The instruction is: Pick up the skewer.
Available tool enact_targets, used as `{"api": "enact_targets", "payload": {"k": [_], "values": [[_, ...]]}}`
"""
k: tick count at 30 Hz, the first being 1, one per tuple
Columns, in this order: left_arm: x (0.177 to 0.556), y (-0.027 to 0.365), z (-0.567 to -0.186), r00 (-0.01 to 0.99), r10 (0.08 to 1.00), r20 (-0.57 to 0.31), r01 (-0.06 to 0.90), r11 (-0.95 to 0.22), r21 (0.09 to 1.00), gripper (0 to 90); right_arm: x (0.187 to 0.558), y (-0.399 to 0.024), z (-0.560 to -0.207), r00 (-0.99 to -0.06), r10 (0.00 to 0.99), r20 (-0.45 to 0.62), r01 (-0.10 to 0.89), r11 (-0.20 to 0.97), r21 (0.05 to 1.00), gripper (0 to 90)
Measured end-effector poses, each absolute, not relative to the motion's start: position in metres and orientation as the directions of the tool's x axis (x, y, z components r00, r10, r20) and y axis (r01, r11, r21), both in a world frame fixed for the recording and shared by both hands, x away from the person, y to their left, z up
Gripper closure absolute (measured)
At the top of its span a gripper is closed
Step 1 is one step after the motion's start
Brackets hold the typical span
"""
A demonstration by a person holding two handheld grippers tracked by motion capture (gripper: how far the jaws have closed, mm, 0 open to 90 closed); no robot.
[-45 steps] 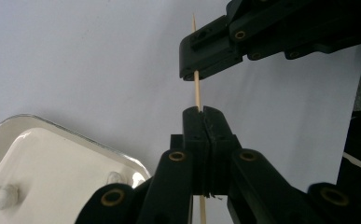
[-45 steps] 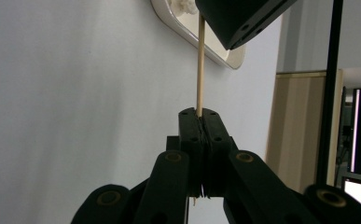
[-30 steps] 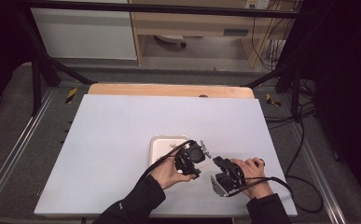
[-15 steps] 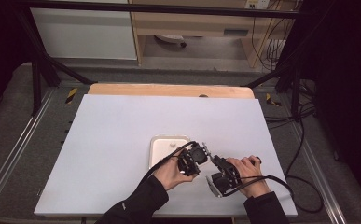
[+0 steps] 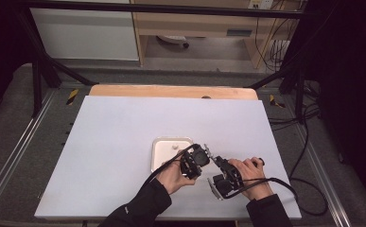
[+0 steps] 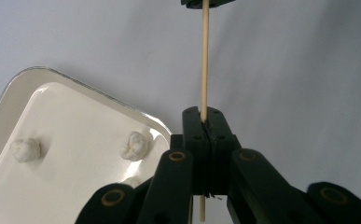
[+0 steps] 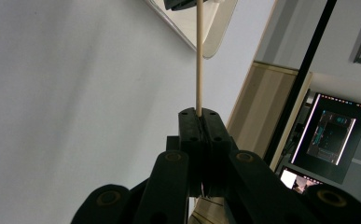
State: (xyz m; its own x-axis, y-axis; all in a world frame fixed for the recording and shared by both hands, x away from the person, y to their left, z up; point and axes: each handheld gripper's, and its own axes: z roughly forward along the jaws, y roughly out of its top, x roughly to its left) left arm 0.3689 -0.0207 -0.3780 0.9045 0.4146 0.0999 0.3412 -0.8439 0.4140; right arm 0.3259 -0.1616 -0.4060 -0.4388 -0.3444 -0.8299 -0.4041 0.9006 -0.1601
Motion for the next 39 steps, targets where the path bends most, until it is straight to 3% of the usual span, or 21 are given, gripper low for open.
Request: {"api": "enact_targets", "payload": {"k": [2, 5, 10, 15, 20, 28, 32, 39], "values": [[0.369, -0.02, -0.378, 0.906, 0.412, 0.101, 0.338, -0.845, 0.415, 89.0, 0.327, -0.161, -0.405, -0.424, -0.362, -0.83, -0.411, 0.894, -0.18, 88.3], [0.37, -0.017, -0.378, 0.903, 0.416, 0.107, 0.338, -0.842, 0.42, 89.0, 0.326, -0.162, -0.402, -0.441, -0.314, -0.841, -0.399, 0.908, -0.129, 80.7], [0.373, -0.004, -0.379, 0.896, 0.43, 0.113, 0.346, -0.833, 0.432, 89.0, 0.328, -0.17, -0.394, -0.515, -0.17, -0.84, -0.336, 0.942, 0.016, 62.2], [0.376, 0.015, -0.38, 0.878, 0.465, 0.117, 0.369, -0.811, 0.455, 89.0, 0.331, -0.185, -0.394, -0.622, 0.06, -0.781, -0.224, 0.942, 0.251, 39.9], [0.376, 0.034, -0.374, 0.859, 0.499, 0.114, 0.382, -0.773, 0.507, 88.9, 0.335, -0.197, -0.399, -0.711, 0.295, -0.638, -0.07, 0.874, 0.482, 28.2], [0.372, 0.073, -0.365, 0.814, 0.573, 0.094, 0.402, -0.672, 0.622, 88.9, 0.347, -0.214, -0.411, -0.748, 0.545, -0.379, 0.19, 0.724, 0.664, 17.2], [0.368, 0.099, -0.364, 0.785, 0.615, 0.079, 0.416, -0.618, 0.667, 88.8, 0.351, -0.213, -0.415, -0.746, 0.611, -0.264, 0.287, 0.653, 0.701, 8.2], [0.359, 0.141, -0.37, 0.735, 0.676, 0.044, 0.433, -0.519, 0.737, 88.8, 0.355, -0.206, -0.416, -0.754, 0.648, -0.108, 0.353, 0.538, 0.765, 2.7]]}}
